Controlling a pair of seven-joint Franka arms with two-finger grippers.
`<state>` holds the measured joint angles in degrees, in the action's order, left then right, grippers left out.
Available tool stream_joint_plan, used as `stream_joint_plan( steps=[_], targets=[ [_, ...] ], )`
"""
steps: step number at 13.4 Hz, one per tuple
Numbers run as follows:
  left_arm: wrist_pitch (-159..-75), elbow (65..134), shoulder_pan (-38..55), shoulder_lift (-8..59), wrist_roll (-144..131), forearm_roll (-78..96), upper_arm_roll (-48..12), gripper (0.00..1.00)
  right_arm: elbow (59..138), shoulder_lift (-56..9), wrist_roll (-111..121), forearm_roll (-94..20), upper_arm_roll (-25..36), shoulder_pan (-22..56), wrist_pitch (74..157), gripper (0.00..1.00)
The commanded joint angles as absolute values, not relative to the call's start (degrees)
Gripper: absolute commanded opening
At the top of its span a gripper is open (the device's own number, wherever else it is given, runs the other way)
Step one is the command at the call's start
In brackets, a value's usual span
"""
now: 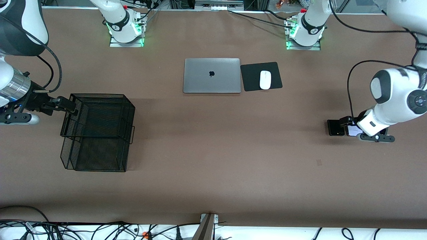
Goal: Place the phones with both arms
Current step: 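Reach the left gripper down and grasp the small black flip phone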
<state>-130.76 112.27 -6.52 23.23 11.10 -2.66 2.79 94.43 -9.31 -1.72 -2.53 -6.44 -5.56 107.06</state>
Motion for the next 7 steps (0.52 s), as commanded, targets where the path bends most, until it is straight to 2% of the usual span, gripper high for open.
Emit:
stream_joint_plan(
  steps=[1,3,7],
  targets=[
    [-136.55,113.72,-7.21,26.09,12.30,-3.52,2.46,1.00,93.87,-8.88,-1.23,-3.16,-6.77,-6.15,106.00,1.00],
    [-143.50,117.14,-7.38,27.24,12.04,-3.34,2.46,1.00,93.95,-8.88,-1.14,-3.16,-6.85,-6.15,106.00,1.00],
    [-144.75,118.65,-7.47,27.33,11.16,-3.34,2.37,1.00,93.96,-8.96,-1.23,-3.16,-6.77,-6.15,106.00,1.00]
  ],
)
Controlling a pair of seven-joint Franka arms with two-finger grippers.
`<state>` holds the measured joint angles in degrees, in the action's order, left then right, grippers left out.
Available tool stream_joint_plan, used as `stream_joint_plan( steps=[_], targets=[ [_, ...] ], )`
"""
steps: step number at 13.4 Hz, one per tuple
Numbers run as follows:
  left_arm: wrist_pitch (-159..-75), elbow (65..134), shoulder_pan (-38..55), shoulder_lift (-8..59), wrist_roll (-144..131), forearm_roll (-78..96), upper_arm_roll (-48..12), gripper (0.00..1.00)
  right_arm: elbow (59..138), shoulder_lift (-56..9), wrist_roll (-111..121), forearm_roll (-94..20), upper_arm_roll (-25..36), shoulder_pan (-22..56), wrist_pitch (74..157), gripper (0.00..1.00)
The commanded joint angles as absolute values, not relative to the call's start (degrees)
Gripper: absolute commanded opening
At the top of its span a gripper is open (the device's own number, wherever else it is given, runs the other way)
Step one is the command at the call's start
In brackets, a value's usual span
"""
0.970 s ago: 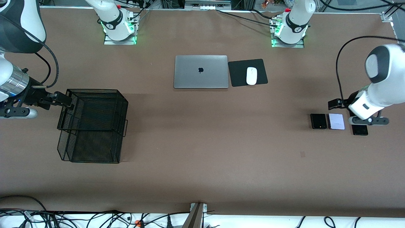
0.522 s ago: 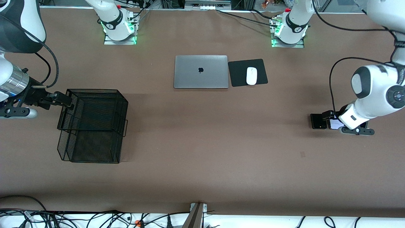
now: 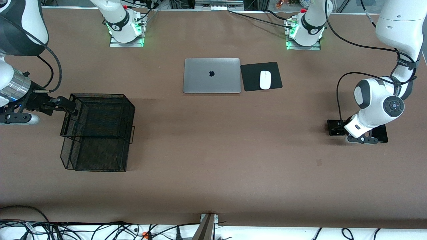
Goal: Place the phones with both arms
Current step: 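Reach the left gripper down and grasp the small black flip phone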
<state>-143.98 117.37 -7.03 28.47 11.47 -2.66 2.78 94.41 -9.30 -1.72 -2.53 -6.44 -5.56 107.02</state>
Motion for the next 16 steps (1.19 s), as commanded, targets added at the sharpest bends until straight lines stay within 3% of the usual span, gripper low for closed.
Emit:
stream_joint_plan(
  steps=[1,16],
  targets=[
    [-145.80,119.26,-7.47,27.33,11.08,-3.25,2.37,1.00,93.96,-8.88,-1.23,-3.16,-6.77,-6.15,106.00,1.00],
    [-154.60,123.05,-7.21,30.41,6.24,-2.81,1.76,1.00,93.96,-8.88,-1.41,-3.16,-6.77,-6.15,105.91,1.00]
  ],
)
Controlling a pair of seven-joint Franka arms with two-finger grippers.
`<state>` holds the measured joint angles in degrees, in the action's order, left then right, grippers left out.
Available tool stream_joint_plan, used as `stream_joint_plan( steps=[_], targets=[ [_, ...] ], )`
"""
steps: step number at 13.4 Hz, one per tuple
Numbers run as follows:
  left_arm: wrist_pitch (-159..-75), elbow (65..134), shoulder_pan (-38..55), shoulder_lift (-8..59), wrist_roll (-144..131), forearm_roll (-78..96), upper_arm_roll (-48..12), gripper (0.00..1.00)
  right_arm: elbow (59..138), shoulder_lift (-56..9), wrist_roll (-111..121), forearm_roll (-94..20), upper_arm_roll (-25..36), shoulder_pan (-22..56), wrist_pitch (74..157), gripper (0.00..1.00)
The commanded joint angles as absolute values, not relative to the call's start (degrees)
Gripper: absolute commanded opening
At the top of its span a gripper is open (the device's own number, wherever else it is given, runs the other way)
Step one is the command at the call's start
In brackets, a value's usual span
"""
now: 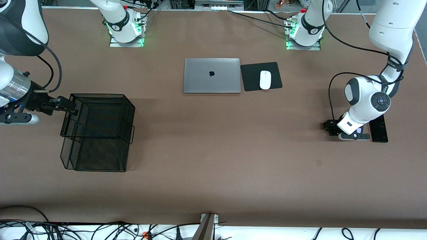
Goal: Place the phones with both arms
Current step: 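Carry the flip phone with the left gripper to the table middle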
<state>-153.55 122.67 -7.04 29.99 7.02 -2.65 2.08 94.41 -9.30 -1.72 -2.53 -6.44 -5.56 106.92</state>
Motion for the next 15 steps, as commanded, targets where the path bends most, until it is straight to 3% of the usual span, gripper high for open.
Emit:
stream_joint_plan(
  steps=[1,2,4,8,12,15],
  targets=[
    [-154.60,123.05,-7.21,30.58,6.15,-2.73,1.76,0.77,93.96,-8.88,-1.41,-3.16,-6.85,-6.15,105.91,1.00],
    [-154.51,122.96,-7.29,30.67,6.07,-2.72,1.76,0.48,93.96,-8.88,-1.41,-3.16,-6.86,-6.15,105.91,1.00],
    [-154.51,122.70,-7.29,31.02,6.06,-2.64,1.76,0.03,93.96,-8.79,-1.41,-3.16,-6.86,-6.15,105.91,1.00],
    [-152.33,120.42,-6.51,30.68,4.40,-2.64,1.76,0.00,93.96,-8.79,-1.49,-3.16,-6.86,-6.15,105.91,1.00],
    [-136.97,109.80,-3.70,30.59,0.89,-2.64,1.76,0.00,93.96,-8.79,-1.32,-3.16,-6.85,-6.15,105.91,1.00],
    [-131.24,105.04,2.34,30.76,-7.52,-2.64,1.76,0.00,93.96,-8.79,-1.32,-3.16,-6.77,-6.15,105.91,1.00]
  ],
)
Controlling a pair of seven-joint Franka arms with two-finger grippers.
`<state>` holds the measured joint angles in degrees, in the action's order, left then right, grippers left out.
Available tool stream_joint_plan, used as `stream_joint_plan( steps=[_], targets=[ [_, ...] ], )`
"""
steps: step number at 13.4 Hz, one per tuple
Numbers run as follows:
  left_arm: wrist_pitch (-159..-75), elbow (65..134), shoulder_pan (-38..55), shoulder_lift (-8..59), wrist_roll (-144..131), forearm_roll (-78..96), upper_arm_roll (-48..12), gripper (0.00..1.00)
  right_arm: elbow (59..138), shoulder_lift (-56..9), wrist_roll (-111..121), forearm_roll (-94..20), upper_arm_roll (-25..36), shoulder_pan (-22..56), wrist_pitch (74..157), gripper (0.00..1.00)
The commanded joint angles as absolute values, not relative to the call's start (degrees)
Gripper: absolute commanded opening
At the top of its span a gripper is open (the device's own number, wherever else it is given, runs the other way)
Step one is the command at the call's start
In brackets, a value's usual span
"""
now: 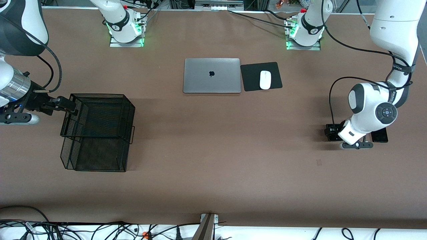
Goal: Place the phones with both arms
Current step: 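Carry the flip phone with the left gripper to the table middle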
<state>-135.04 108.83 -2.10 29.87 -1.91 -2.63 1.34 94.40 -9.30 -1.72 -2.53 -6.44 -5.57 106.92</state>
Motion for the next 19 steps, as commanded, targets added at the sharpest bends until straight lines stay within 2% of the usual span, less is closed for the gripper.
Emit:
stream_joint_plan(
  steps=[1,4,7,9,14,16,19],
  targets=[
    [-129.48,103.99,5.85,30.85,-12.26,-2.64,1.76,0.00,93.96,-8.79,-1.32,-3.16,-6.85,-6.15,105.91,1.00],
    [-126.65,99.34,17.19,33.21,-28.60,-2.46,1.76,0.00,93.96,-8.79,-1.32,-3.16,-6.85,-6.15,105.91,1.00],
    [-125.43,89.42,26.16,39.62,-37.60,2.53,1.76,0.00,93.96,-8.79,-1.32,-3.16,-6.85,-6.15,105.91,1.00],
    [-124.81,82.04,30.13,43.84,-40.15,5.87,1.76,0.00,93.96,-8.79,-1.32,-3.16,-6.77,-6.15,105.91,1.00],
    [-125.15,68.67,38.66,51.13,-47.71,7.21,1.76,0.00,93.96,-8.88,-1.32,-3.16,-6.86,-6.15,105.91,1.00],
    [-125.16,61.12,42.52,56.22,-50.43,7.03,2.11,0.00,93.87,-8.79,-1.67,-3.16,-6.86,-6.15,105.91,1.00],
    [-125.33,59.50,47.80,58.09,-52.03,6.33,3.16,0.00,93.78,-8.88,-1.67,-3.16,-6.77,-6.15,106.00,1.00]
  ],
)
